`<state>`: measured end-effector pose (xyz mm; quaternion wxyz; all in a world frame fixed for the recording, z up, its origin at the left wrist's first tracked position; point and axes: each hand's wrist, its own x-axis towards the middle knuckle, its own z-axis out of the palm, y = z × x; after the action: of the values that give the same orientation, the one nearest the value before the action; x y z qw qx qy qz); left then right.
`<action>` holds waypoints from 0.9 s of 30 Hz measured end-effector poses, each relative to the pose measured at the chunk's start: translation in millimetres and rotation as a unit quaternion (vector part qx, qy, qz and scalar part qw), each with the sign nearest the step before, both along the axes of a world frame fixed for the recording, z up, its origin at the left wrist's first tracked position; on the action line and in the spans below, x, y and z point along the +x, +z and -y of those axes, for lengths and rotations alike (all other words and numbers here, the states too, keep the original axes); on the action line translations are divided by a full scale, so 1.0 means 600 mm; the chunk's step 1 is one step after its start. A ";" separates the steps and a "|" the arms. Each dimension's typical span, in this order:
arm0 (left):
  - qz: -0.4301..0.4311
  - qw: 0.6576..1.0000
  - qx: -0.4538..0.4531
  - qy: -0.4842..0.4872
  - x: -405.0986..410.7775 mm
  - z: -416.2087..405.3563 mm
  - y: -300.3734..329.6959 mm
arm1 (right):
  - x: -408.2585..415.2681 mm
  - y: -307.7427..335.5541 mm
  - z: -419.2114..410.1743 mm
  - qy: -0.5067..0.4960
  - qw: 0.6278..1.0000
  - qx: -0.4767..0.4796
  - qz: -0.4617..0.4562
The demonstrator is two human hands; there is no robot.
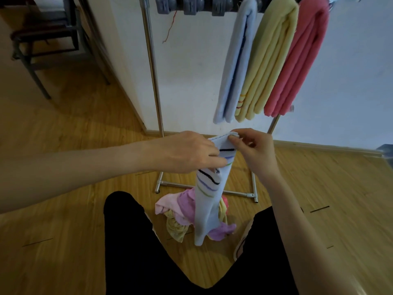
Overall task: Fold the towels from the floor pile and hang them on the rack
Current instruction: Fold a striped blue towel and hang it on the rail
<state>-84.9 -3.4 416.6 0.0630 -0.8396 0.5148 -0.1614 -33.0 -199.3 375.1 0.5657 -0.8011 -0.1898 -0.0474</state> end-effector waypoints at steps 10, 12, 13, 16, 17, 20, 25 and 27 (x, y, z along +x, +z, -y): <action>-0.119 0.945 -0.227 0.202 0.012 -0.004 -0.005 | -0.030 0.025 -0.011 0.107 0.992 0.067 -0.025; -0.124 0.936 -0.245 0.219 0.009 -0.003 -0.007 | -0.032 0.026 -0.010 0.113 0.991 0.068 -0.030; -0.125 0.933 -0.252 0.226 0.009 -0.002 -0.008 | -0.032 0.027 -0.009 0.115 0.991 0.063 -0.029; -0.130 0.924 -0.263 0.245 0.009 -0.001 -0.007 | -0.035 0.033 -0.008 0.133 0.989 0.054 -0.026; -0.129 0.921 -0.269 0.251 0.009 0.000 -0.006 | -0.035 0.035 -0.007 0.138 0.988 0.056 -0.031; -0.118 0.909 -0.301 0.264 0.013 0.003 -0.001 | -0.033 0.036 -0.005 0.148 0.987 0.055 -0.029; -0.100 0.883 -0.364 0.279 0.021 0.019 0.025 | -0.023 0.042 -0.017 0.079 0.995 0.034 0.044; -0.077 0.880 -0.384 0.266 0.022 0.023 0.039 | -0.014 0.051 -0.023 0.047 0.996 0.036 0.070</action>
<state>-71.8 -17.3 440.2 -0.2642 -0.9132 0.1723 -0.2581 -41.4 -185.7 405.7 0.5810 -0.7652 -0.2644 -0.0841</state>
